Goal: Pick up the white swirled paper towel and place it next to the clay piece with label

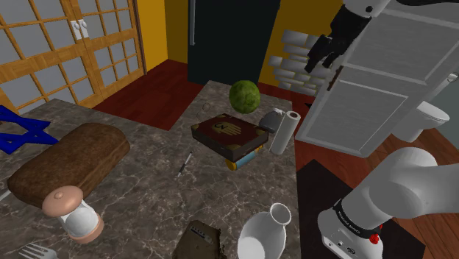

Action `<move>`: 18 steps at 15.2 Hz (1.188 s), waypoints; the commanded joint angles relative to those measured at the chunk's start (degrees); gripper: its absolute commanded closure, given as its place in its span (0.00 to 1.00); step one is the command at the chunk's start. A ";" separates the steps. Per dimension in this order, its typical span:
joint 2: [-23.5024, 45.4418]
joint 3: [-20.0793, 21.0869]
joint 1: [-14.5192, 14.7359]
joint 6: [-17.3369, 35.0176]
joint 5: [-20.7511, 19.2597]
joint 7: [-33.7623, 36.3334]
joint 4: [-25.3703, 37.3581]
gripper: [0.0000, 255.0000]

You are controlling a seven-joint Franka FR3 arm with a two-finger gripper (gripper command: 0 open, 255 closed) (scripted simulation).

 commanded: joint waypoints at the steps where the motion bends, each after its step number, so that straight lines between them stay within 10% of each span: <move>1: 0.00 0.00 0.00 0.00 0.00 0.00 0.00 0.00; 18: -1.94 -7.11 -1.32 35.67 -6.38 -9.40 -32.65 0.00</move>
